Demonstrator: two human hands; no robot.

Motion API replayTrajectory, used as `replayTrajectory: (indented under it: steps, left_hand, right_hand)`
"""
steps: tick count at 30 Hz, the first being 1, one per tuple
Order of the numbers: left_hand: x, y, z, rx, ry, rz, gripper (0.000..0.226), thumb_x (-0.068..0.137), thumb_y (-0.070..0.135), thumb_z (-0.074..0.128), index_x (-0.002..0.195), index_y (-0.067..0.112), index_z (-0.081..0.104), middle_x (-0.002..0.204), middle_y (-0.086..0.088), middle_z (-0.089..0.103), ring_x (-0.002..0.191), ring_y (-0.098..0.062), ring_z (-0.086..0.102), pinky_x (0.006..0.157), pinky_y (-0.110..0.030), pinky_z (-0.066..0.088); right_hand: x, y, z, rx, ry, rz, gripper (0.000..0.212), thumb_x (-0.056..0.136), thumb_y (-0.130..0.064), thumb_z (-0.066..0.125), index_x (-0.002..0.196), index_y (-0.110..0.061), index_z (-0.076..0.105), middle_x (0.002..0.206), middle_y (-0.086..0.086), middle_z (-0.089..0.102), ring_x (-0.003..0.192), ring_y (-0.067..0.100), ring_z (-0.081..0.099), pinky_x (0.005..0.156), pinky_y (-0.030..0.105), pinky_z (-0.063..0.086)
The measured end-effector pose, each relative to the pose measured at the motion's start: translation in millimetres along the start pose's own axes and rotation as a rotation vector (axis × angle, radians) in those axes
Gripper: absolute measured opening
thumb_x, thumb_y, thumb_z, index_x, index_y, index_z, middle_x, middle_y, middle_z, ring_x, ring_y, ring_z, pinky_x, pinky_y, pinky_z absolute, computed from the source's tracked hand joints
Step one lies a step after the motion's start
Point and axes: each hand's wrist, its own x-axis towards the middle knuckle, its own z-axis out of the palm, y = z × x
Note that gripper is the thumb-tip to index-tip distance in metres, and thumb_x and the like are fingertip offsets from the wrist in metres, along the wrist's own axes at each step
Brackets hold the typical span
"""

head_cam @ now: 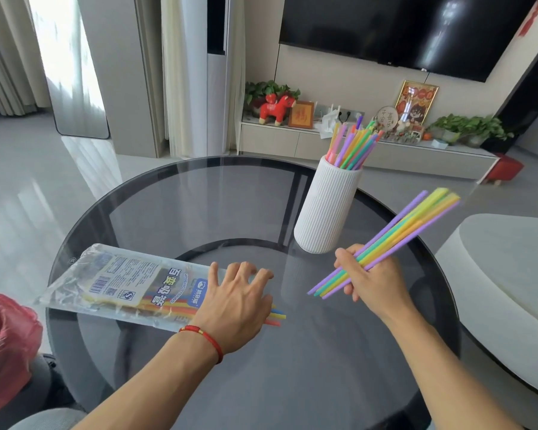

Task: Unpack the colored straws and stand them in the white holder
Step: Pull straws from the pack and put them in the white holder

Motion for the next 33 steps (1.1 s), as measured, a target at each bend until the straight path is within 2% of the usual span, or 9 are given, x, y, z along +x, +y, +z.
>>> replayTrajectory:
  steps: [5,9,15,18,20,23,26,31,33]
  left_hand:
    - [3,2,-3,-0.068,0.060,0.004,0.035,0.097,0.041,0.040,0.130,0.031,0.043,0.130,0.002,0.048,0.123,-0.024,0.042,0.114,-0.057,0.023]
    - [4,3,-9,-0.135,0.126,0.033,0.034,0.096,0.037,0.042,0.128,0.027,0.049,0.124,0.002,0.052,0.118,-0.024,0.046,0.109,-0.048,0.031]
    - [4,3,-13,-0.177,0.171,0.033,0.035,0.093,0.035,0.041,0.125,0.025,0.051,0.119,0.002,0.053,0.112,-0.023,0.047,0.103,-0.044,0.037]
    - [5,2,-11,-0.162,0.160,0.029,0.036,0.093,0.037,0.038,0.125,0.027,0.050,0.121,0.003,0.052,0.113,-0.022,0.046,0.104,-0.042,0.037]
    - [5,2,-9,-0.167,0.149,0.020,0.037,0.093,0.038,0.036,0.125,0.027,0.049,0.121,0.003,0.051,0.114,-0.023,0.045,0.105,-0.043,0.036]
    - [6,1,-9,-0.168,0.146,0.015,0.036,0.093,0.038,0.037,0.125,0.027,0.049,0.121,0.003,0.052,0.114,-0.023,0.045,0.105,-0.042,0.036]
    - [5,0,-10,-0.155,0.139,0.008,0.035,0.094,0.038,0.039,0.125,0.027,0.048,0.123,0.002,0.051,0.115,-0.023,0.043,0.105,-0.041,0.036]
    - [5,1,-12,-0.154,0.140,0.001,0.035,0.093,0.038,0.038,0.124,0.027,0.049,0.122,0.002,0.051,0.114,-0.024,0.044,0.104,-0.042,0.036]
    - [5,0,-12,-0.151,0.139,0.000,0.036,0.093,0.039,0.037,0.125,0.028,0.048,0.122,0.002,0.050,0.114,-0.023,0.043,0.104,-0.040,0.036]
  right_hand:
    - [1,-10,-3,0.020,0.063,-0.027,0.031,0.103,-0.027,0.067,0.078,-0.012,0.074,0.053,0.006,0.069,0.041,0.013,0.064,0.044,0.026,0.056]
    - [28,-43,-23,0.177,0.222,-0.094,0.032,0.103,-0.029,0.062,0.076,-0.016,0.074,0.053,0.008,0.069,0.041,0.020,0.061,0.041,0.028,0.051]
    - [94,-120,-63,0.336,0.508,-0.249,0.024,0.095,-0.033,0.065,0.076,-0.019,0.071,0.054,0.000,0.070,0.041,0.016,0.065,0.037,0.022,0.048]
    - [120,-131,-62,0.137,0.468,-0.274,0.026,0.095,-0.028,0.061,0.076,-0.013,0.069,0.049,0.000,0.068,0.036,0.013,0.063,0.036,0.023,0.047]
    - [128,-130,-53,0.005,0.416,-0.279,0.031,0.095,-0.027,0.061,0.075,-0.004,0.067,0.048,0.009,0.066,0.036,0.018,0.063,0.038,0.029,0.048]
    - [137,-128,-41,-0.195,0.367,-0.298,0.038,0.095,-0.028,0.066,0.077,0.006,0.065,0.063,0.025,0.067,0.055,0.036,0.068,0.052,0.042,0.058]
    - [143,-132,-36,-0.368,0.320,-0.254,0.036,0.092,-0.037,0.072,0.074,-0.007,0.065,0.074,0.014,0.070,0.071,0.035,0.069,0.066,0.039,0.058]
    - [146,-140,-37,-0.405,0.304,-0.177,0.036,0.088,-0.045,0.078,0.084,-0.013,0.064,0.079,0.006,0.067,0.071,0.028,0.065,0.066,0.029,0.047]
    - [144,-144,-38,-0.361,0.304,-0.170,0.034,0.087,-0.043,0.079,0.076,-0.016,0.061,0.072,0.001,0.064,0.065,0.022,0.063,0.061,0.028,0.046]
